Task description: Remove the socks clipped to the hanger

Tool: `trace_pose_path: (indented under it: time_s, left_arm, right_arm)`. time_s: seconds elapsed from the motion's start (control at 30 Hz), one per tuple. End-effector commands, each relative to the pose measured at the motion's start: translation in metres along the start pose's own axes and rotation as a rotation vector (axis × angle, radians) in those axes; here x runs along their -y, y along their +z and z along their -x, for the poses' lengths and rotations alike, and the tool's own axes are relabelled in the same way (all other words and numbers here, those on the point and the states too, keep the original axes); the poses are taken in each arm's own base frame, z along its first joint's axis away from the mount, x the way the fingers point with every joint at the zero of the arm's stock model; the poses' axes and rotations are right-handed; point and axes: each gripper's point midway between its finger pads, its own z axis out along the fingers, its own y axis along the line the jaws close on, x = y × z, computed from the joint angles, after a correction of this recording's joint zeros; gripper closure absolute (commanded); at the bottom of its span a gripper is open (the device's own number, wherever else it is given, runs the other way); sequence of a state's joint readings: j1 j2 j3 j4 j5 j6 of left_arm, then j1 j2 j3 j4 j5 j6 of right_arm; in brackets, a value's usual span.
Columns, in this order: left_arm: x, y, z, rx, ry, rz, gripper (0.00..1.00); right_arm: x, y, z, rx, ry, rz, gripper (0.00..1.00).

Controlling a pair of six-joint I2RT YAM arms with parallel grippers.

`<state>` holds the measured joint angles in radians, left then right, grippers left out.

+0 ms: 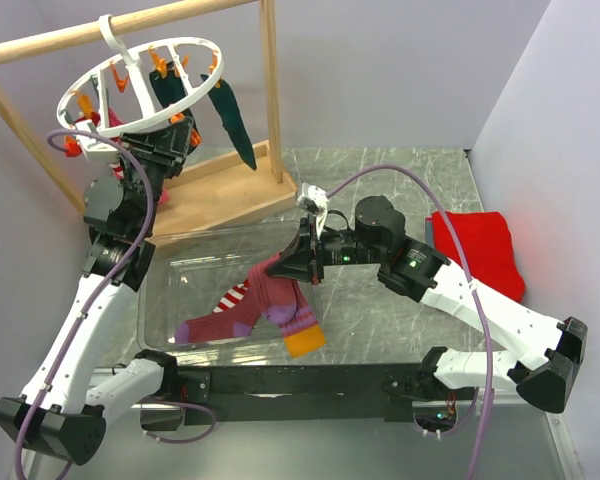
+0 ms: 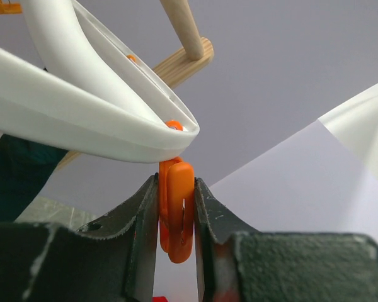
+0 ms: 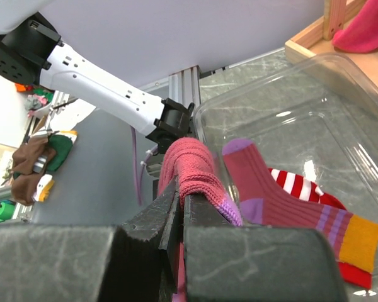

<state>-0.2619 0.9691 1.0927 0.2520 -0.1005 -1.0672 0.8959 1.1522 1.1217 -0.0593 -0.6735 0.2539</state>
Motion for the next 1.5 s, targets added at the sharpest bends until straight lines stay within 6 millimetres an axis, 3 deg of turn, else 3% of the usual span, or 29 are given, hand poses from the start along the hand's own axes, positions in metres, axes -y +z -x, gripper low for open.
trace_pose_path:
  time_s: [0.0, 0.03, 0.23, 0.37, 0.43, 0.63, 0.83, 1.03, 1.27, 1.47]
  left_arm:
    - [0.003, 0.005, 0.001, -0.03, 0.027, 0.035, 0.97]
    - [-0.002, 0.007, -0.004, -0.05, 0.026, 0.051, 0.86]
    - [-0.003, 0.001, -0.021, -0.14, 0.029, 0.032, 0.47]
    - [0.002, -0.009, -0.027, -0.181, 0.051, 0.002, 0.28]
    - [0.006, -0.017, -0.03, -0.21, 0.066, -0.019, 0.22]
    - [0.018, -0.035, -0.04, -0.296, 0.088, -0.07, 0.13]
    - [0.032, -0.061, -0.057, -0.426, 0.089, -0.152, 0.09]
    - [0.048, -0.087, -0.058, -0.477, 0.104, -0.213, 0.06]
    - [0.058, -0.107, -0.05, -0.473, 0.116, -0.235, 0.05]
    - [0.062, -0.117, -0.049, -0.483, 0.128, -0.24, 0.05]
  right_arm:
    - [-0.005, -0.005, 0.01, 0.026, 0.006, -0.01, 1.0]
    - [-0.004, -0.006, 0.006, 0.018, 0.02, -0.012, 1.0]
    - [-0.012, -0.008, -0.003, 0.027, 0.084, 0.026, 1.0]
    - [-0.008, -0.006, -0.008, 0.019, 0.156, 0.009, 1.0]
    - [-0.008, -0.003, 0.0, 0.052, 0.196, 0.019, 1.0]
    - [-0.01, 0.005, 0.012, 0.107, 0.366, 0.1, 1.0]
    - [0.007, 0.006, 0.017, 0.141, 0.454, 0.123, 1.0]
    - [0.034, 0.004, 0.02, 0.164, 0.526, 0.137, 1.0]
    - [0.073, 0.021, 0.019, 0.207, 0.639, 0.153, 1.0]
    - [0.119, 0.031, -0.008, 0.225, 0.696, 0.031, 1.0]
